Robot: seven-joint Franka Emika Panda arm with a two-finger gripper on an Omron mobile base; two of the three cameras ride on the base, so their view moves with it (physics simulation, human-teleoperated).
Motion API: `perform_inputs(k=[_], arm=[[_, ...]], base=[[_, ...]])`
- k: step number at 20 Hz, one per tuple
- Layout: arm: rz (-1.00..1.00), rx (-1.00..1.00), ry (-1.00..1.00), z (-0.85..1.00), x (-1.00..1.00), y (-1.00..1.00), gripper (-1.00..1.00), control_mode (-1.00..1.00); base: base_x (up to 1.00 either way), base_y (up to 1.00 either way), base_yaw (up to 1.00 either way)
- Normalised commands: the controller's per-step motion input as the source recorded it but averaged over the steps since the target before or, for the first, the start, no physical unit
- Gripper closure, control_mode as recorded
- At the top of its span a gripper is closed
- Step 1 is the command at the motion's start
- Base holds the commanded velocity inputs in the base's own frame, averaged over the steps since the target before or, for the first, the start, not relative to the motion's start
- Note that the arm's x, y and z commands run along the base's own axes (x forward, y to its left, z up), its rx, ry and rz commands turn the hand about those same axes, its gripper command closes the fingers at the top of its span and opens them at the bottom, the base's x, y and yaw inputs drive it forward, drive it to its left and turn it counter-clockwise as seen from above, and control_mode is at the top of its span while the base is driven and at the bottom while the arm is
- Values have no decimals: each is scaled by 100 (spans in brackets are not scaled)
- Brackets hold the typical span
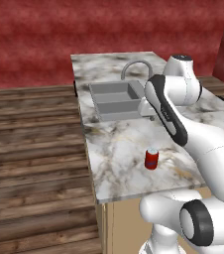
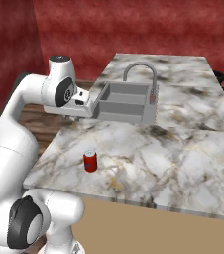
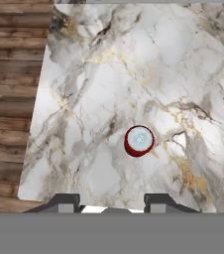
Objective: Pick the can from the counter and place it in the open cabinet.
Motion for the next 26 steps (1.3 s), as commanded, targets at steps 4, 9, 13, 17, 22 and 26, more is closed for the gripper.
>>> perform_inputs(k=[4, 9, 13, 17, 22, 26], arm=[[4, 0, 1, 0, -1, -8, -100, -100], [14, 0, 2, -1, -12, -2, -100, -100], [20, 0, 0, -2, -25, -1, -100, -100], [22, 0, 0, -6, -26, 0, -100, -100], [21, 2, 0, -18, -20, -14, -100, -100], [21, 7, -2, -23, -19, -18, -100, -100]], base=[[0, 0, 0], [0, 0, 0], [0, 0, 0], [0, 0, 0], [0, 0, 0], [0, 0, 0]])
